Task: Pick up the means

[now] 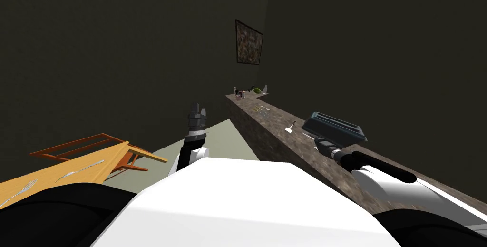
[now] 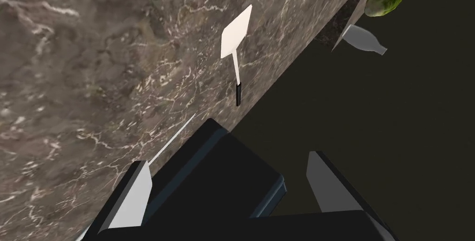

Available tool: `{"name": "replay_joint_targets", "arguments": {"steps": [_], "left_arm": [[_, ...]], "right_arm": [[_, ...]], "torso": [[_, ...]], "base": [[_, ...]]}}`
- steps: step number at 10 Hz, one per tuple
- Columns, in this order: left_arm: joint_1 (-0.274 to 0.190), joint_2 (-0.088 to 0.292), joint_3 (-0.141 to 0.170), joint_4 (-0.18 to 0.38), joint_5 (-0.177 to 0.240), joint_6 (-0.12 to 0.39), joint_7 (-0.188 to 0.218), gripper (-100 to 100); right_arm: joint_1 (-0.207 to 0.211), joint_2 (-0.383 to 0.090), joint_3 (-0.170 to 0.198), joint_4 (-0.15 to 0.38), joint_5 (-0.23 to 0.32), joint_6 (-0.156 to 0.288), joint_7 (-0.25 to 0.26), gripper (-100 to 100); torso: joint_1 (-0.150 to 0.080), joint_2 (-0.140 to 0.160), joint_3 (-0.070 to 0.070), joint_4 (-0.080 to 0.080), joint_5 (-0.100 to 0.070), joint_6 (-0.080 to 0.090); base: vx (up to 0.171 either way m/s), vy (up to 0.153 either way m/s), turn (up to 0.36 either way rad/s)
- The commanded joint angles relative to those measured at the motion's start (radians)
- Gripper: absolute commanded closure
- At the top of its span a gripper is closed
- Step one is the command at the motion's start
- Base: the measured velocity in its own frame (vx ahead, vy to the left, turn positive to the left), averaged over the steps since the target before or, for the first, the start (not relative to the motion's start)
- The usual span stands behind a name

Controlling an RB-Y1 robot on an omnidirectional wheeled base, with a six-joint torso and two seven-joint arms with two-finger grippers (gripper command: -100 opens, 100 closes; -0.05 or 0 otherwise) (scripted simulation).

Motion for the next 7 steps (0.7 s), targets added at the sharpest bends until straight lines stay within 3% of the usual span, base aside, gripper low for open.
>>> {"name": "replay_joint_targets", "arguments": {"steps": [1,2,4,6,7], "left_arm": [[0.000,0.000,0.000,0.000,0.000,0.000,0.000,0],[0.000,0.000,0.000,0.000,0.000,0.000,0.000,0],[0.000,0.000,0.000,0.000,0.000,0.000,0.000,0],[0.000,0.000,0.000,0.000,0.000,0.000,0.000,0],[0.000,0.000,0.000,0.000,0.000,0.000,0.000,0]], "right_arm": [[0.021,-0.033,0.001,0.033,-0.035,0.050,0.024,-100],[0.046,-0.062,-0.001,0.058,-0.065,0.078,0.043,-100],[0.071,-0.089,-0.002,0.083,-0.093,0.121,0.063,-100],[0.118,-0.139,0.000,0.133,-0.144,0.183,0.100,-100],[0.118,-0.139,0.000,0.133,-0.144,0.183,0.100,-100]], "torso": [[0.000,0.000,0.000,0.000,0.000,0.000],[0.001,0.001,0.001,0.000,0.000,-0.001],[0.001,0.000,0.000,0.000,0.000,0.001],[-0.001,-0.001,-0.001,0.000,0.000,-0.001],[-0.002,-0.002,-0.001,0.000,0.000,0.000]], "base": [[0.073,0.006,0.363],[0.115,-0.004,0.442],[0.092,-0.023,0.176],[0.124,-0.048,0.438],[0.106,-0.040,0.149]]}}
